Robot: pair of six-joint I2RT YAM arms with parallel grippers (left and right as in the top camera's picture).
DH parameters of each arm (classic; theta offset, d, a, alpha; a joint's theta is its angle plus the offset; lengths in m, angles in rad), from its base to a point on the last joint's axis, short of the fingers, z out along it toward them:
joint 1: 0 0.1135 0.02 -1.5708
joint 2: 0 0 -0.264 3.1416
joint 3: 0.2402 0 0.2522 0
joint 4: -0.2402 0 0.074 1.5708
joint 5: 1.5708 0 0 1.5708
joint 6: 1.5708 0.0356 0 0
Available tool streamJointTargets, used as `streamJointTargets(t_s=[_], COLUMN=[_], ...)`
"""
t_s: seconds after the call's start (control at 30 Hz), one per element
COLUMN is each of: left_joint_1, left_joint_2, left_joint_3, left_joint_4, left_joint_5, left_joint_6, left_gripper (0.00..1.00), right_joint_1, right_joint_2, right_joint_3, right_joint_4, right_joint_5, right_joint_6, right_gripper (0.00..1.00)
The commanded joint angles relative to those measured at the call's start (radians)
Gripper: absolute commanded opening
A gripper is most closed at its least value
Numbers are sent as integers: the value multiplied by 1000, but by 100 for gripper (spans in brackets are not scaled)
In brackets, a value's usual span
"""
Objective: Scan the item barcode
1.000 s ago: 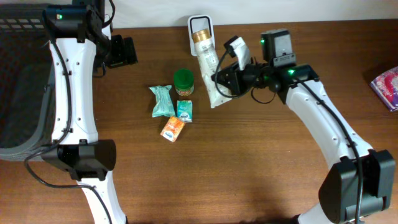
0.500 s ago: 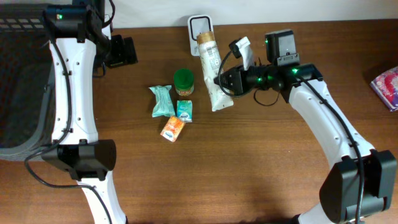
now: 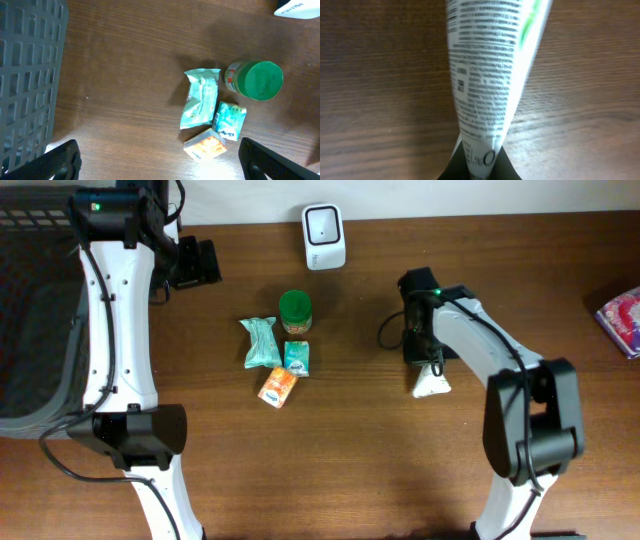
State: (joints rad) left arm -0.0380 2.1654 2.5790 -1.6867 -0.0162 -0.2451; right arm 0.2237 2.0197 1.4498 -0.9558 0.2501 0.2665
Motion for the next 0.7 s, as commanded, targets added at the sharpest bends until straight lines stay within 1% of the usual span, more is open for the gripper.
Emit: streamJointTargets(t_s=[0.0, 0.03, 0.07, 0.1, 0.17, 0.2, 0.23, 0.33, 0.37, 0.43, 0.5, 0.53, 0.63, 0.67], left_joint_1=[2, 2, 3, 3, 1, 1, 1, 1, 1, 1, 1, 2, 2, 2], left_joint_2=[-17, -17, -17, -17, -17, -17, -17, -17, -17, -17, -17, -17, -17, -17], left_joint_3=[6, 6, 6, 6, 6, 6, 6, 6, 6, 6, 6, 6, 6, 6], left_joint_4=[-2, -1, -2, -2, -1, -1, -2, -2, -2, -2, -1, -2, -2, -2], left_joint_5=[-6, -6, -6, -6, -6, -6, -6, -6, -6, -6, -6, -6, -6, -6], left_joint_6=[12, 12, 12, 12, 12, 12, 12, 12, 12, 12, 12, 12, 12, 12], left_gripper=[99, 99, 99, 99, 99, 99, 99, 99, 99, 99, 99, 99, 99, 99], right_joint_1=[35, 43, 58, 80, 114, 142, 170, 223, 241, 253, 240, 220, 111, 54], right_joint_2=[51, 51, 50, 50, 50, 50, 50, 50, 50, 50, 50, 50, 51, 53], right_joint_3=[13, 13, 24, 28, 30, 30, 31, 74, 135, 251, 347, 386, 401, 397], right_joint_4=[1, 2, 1, 4, 9, 19, 34, 12, -26, -100, -164, -197, -259, -288], right_joint_5=[68, 77, 76, 72, 57, 33, 7, -24, -36, -35, -29, -29, -81, -183], right_joint_6=[31, 31, 31, 31, 31, 31, 31, 31, 31, 30, 30, 31, 53, 53], right_gripper=[4, 8, 22, 26, 30, 37, 41, 47, 54, 77, 90, 99, 99, 99])
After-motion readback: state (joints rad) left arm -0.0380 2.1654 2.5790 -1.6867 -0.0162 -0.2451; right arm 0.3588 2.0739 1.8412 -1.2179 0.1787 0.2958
